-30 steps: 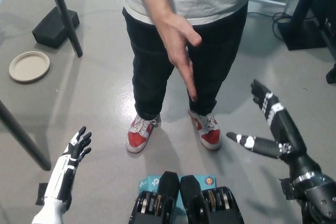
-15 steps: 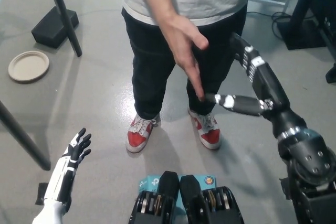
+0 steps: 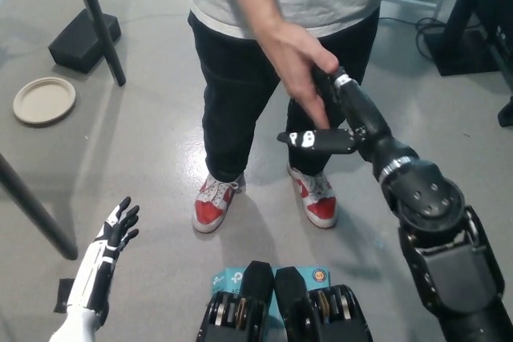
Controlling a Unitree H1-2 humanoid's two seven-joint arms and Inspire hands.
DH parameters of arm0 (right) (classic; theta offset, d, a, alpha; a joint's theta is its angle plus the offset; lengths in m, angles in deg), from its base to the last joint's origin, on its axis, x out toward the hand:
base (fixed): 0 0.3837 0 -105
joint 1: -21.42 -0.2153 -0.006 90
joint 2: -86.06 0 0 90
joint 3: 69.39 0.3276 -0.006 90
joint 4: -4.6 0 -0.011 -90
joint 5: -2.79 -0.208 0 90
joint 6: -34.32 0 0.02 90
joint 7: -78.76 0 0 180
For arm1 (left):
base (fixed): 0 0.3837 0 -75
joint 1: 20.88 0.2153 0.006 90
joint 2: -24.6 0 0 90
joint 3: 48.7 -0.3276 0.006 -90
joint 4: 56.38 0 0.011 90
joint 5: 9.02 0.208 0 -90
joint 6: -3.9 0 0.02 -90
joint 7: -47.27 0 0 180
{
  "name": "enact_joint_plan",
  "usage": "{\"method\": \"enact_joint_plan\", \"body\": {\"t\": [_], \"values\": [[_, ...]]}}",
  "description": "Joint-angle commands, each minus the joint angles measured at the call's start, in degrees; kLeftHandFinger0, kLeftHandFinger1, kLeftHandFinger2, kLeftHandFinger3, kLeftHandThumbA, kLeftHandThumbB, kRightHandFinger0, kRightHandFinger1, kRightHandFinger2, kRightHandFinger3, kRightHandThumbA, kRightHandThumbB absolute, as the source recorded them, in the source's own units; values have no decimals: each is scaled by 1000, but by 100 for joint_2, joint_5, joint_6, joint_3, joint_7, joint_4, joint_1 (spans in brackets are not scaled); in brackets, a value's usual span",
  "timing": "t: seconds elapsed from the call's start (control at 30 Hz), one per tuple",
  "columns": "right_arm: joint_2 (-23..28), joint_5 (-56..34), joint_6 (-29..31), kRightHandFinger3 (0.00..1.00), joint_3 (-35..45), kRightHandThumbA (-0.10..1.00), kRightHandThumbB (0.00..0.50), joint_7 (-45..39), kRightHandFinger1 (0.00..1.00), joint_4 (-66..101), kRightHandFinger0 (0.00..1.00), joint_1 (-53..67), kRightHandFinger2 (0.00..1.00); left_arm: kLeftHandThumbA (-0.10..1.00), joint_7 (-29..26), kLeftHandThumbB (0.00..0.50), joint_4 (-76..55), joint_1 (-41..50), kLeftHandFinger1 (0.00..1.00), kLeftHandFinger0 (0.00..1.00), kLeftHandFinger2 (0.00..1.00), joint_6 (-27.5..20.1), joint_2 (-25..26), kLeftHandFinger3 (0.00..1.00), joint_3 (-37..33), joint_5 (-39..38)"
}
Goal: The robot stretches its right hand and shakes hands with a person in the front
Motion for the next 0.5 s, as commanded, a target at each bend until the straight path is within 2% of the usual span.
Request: {"method": "enact_joint_plan", "body": {"t": [0.0,0.1,0.2,0.33,0.37,0.43,0.47], "values": [[-159,131,-88,1000,-37,1000,387,93,1000,-401,1000,-564,1000,1000,-46,158,-107,19,1000,1000,1000,-213,-15,1000,42,12],[-219,145,-22,1000,-27,1000,390,118,1000,-848,1000,-829,1000,1000,-57,151,-113,-5,1000,1000,1000,-205,-15,1000,45,29],[-267,203,49,1000,-44,1000,382,159,1000,-1185,1000,-1075,1000,1000,-46,179,-168,-27,1000,1000,1000,-102,-3,1000,36,41],[-363,257,-83,1000,-43,1000,322,211,1000,-1193,1000,-1251,1000,1000,-3,165,-195,-8,1000,1000,1000,-123,-8,1000,23,-13],[-392,305,-69,1000,-56,1000,348,255,1000,-1260,1000,-1357,1000,1000,-8,163,-187,-42,1000,1000,1000,-119,-6,1000,34,-24],[-436,393,-62,1000,-93,987,354,325,1000,-1373,1000,-1481,1000,1000,-19,156,-185,-50,1000,1000,1000,-127,1,1000,35,1],[-464,420,-88,1000,-109,981,341,329,1000,-1373,1000,-1516,1000,1000,-10,154,-189,-36,1000,1000,1000,-148,-7,1000,42,-34]]}}
